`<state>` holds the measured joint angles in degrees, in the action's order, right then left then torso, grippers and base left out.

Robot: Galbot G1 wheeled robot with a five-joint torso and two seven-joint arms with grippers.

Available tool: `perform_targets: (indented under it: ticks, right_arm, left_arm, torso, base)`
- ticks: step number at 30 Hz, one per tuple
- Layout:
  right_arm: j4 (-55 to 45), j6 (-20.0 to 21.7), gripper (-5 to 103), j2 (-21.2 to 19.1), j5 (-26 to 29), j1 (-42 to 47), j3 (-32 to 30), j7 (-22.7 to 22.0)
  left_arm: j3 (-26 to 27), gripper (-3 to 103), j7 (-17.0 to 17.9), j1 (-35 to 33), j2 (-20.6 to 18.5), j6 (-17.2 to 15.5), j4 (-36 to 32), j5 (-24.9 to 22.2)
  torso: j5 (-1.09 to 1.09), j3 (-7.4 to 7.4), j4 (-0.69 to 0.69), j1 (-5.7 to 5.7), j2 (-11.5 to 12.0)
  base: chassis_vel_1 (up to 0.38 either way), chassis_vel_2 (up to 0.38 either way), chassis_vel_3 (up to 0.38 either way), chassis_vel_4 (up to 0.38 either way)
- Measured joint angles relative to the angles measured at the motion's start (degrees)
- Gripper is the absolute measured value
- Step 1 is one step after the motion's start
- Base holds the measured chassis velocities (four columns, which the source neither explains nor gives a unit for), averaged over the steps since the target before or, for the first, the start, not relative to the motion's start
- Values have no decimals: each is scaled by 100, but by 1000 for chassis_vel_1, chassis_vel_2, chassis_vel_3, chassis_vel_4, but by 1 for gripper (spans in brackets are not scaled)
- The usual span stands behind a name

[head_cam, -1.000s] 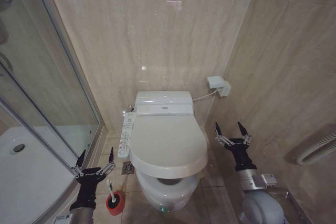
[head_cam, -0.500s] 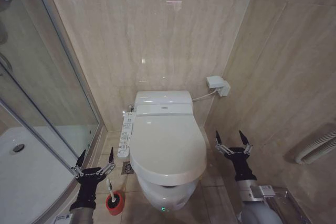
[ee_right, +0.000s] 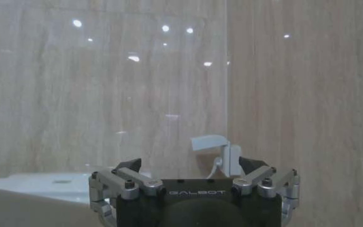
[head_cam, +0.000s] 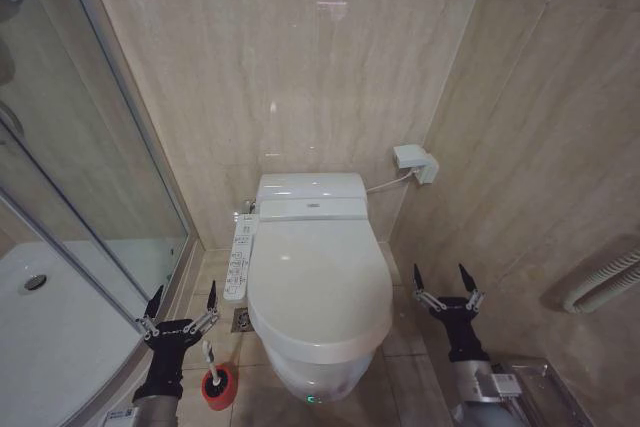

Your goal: Open the toilet lid, clean the toilet bowl with a toilet brush, close the toilet lid, and flush.

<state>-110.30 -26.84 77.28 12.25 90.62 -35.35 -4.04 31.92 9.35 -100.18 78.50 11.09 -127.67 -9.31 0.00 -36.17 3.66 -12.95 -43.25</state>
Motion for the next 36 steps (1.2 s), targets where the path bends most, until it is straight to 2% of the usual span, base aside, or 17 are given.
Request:
perform_targets:
  ticks: [13, 20, 26, 36]
  right_arm:
    - [419, -223, 100, 141, 11, 22, 5, -48]
    - [1039, -294, 100, 183, -126, -14, 28, -58]
    - [563, -282, 100, 337, -72, 14, 40, -31]
    - [-470, 266, 100, 185, -26, -123, 43, -140]
  left_arm:
    - [0, 100, 0, 0, 0, 0, 0, 0]
    - [0, 100, 0, 0, 0, 0, 0, 0]
    - [0, 100, 0, 0, 0, 0, 0, 0]
    - [0, 100, 0, 0, 0, 0, 0, 0]
  torso:
    - [0, 0, 0, -1, 0]
    - [1, 0, 0, -1, 0]
    - [0, 0, 0, -1, 0]
    - [0, 0, -1, -1, 0]
  base:
    - [0, 0, 0, 0]
    - [0, 0, 0, 0]
    - [0, 0, 0, 0]
    - [0, 0, 0, 0]
